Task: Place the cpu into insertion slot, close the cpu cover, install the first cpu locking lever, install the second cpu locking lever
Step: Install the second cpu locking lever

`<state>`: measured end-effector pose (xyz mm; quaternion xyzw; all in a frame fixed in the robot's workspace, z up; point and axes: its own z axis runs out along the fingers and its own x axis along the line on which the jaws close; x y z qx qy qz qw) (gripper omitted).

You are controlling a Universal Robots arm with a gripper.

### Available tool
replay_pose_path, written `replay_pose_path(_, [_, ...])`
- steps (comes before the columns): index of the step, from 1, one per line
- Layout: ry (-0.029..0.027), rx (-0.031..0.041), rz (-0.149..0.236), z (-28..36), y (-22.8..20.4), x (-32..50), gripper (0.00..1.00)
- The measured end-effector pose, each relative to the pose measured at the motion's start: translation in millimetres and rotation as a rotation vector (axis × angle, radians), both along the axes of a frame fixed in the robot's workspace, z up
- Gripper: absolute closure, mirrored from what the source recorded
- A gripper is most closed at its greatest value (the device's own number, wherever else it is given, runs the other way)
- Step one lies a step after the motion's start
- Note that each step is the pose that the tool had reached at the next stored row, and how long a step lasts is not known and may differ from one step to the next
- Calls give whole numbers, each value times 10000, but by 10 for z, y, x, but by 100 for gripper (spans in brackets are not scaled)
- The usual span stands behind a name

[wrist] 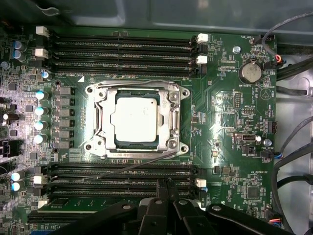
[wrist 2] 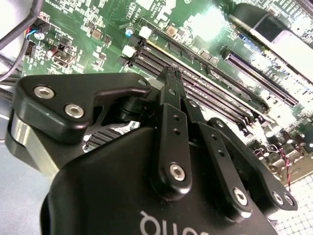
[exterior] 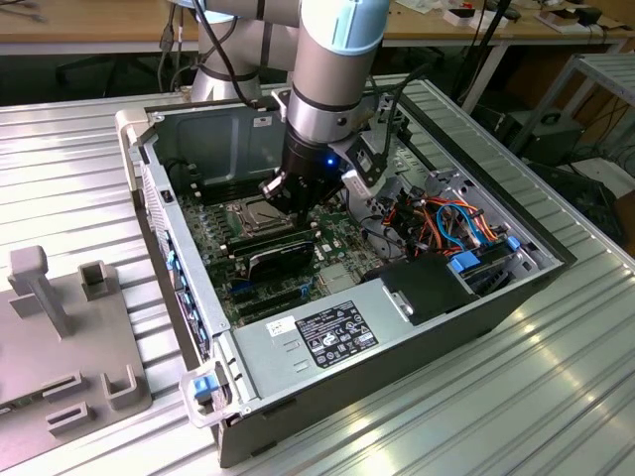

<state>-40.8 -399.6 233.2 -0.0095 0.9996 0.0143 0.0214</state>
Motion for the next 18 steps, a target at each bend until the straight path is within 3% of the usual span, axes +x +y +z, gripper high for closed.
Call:
replay_pose_path(3, [0,-1,-1,0,13,-1,89])
replay_pose_path(7, [0,-1,0,0,118,-2,89])
replay_pose_path(13, [2,12,-1,-2,129,-77,89])
replay_pose_path(18, [13,68,0,-6,136,-113,89])
